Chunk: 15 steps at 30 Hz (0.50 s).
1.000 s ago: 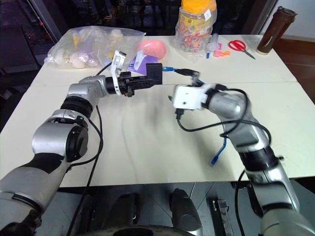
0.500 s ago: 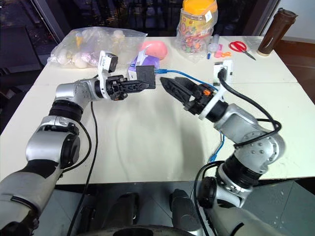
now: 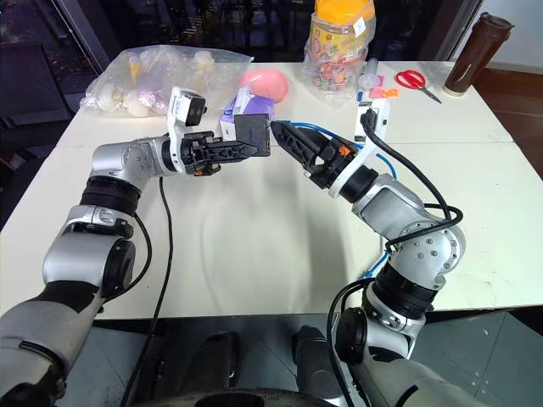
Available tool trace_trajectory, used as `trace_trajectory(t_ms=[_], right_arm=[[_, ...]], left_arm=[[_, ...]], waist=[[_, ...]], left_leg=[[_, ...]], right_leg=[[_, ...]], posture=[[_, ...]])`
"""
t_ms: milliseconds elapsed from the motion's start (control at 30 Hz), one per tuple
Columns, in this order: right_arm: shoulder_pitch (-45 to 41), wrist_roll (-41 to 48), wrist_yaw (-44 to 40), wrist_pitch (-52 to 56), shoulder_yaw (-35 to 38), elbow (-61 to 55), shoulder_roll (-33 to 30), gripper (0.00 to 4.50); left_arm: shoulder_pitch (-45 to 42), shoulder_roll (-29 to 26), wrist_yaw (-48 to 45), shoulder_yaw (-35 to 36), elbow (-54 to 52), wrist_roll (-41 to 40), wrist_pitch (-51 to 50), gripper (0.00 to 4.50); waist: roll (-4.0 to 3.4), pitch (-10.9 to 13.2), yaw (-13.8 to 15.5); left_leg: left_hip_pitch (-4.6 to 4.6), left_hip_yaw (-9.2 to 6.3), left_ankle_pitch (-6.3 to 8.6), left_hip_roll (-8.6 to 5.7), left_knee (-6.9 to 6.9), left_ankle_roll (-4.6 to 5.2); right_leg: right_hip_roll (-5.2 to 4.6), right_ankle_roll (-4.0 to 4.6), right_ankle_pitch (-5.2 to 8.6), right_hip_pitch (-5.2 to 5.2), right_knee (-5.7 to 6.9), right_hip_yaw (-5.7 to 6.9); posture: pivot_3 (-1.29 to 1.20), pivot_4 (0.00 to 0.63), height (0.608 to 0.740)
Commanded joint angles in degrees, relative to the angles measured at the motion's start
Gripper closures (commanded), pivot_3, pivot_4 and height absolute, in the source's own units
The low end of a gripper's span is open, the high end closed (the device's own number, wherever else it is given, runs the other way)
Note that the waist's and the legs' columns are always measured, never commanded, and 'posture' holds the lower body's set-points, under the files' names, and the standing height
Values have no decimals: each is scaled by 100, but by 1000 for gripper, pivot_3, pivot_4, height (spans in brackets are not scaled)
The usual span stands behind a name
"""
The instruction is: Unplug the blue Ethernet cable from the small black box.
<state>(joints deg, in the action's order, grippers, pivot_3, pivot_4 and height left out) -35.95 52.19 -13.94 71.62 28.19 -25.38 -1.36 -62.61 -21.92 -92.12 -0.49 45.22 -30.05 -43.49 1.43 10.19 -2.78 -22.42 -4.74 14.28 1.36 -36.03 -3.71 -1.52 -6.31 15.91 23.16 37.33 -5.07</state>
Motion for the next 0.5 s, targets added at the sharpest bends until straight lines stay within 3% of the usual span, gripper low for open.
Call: trace_trajectory(t_ms=[33, 267, 367, 500], right_arm=[[1, 254, 70, -270, -180, -50, -127, 286], [119, 495, 238, -483, -513, -13, -299, 286], [149, 585, 319, -589, -617, 4, -332, 1054], [176, 710, 409, -731, -734, 16, -371, 2991]], left_arm=[[-54, -17, -38, 56, -183, -92, -11, 4008], [-62, 13, -38, 57, -126, -44, 28, 4008], [-64, 12, -38, 60, -126, -36, 25, 4008], [-54, 8, -38, 51, -129, -28, 22, 4008]], waist=[[0, 0, 5], [0, 0, 11], [0, 0, 11], [0, 0, 9]], left_leg=[[0, 0, 0, 0, 0, 0], [-1, 0, 0, 0, 1, 0], [-2, 1, 0, 0, 0, 0], [-2, 0, 0, 0, 1, 0]], right_leg=[[0, 0, 0, 0, 0, 0], [0, 0, 0, 0, -4, 0], [0, 0, 0, 0, -4, 0], [0, 0, 0, 0, -5, 0]], posture=[[0, 150, 740], [0, 150, 740], [0, 150, 740], [0, 150, 740]])
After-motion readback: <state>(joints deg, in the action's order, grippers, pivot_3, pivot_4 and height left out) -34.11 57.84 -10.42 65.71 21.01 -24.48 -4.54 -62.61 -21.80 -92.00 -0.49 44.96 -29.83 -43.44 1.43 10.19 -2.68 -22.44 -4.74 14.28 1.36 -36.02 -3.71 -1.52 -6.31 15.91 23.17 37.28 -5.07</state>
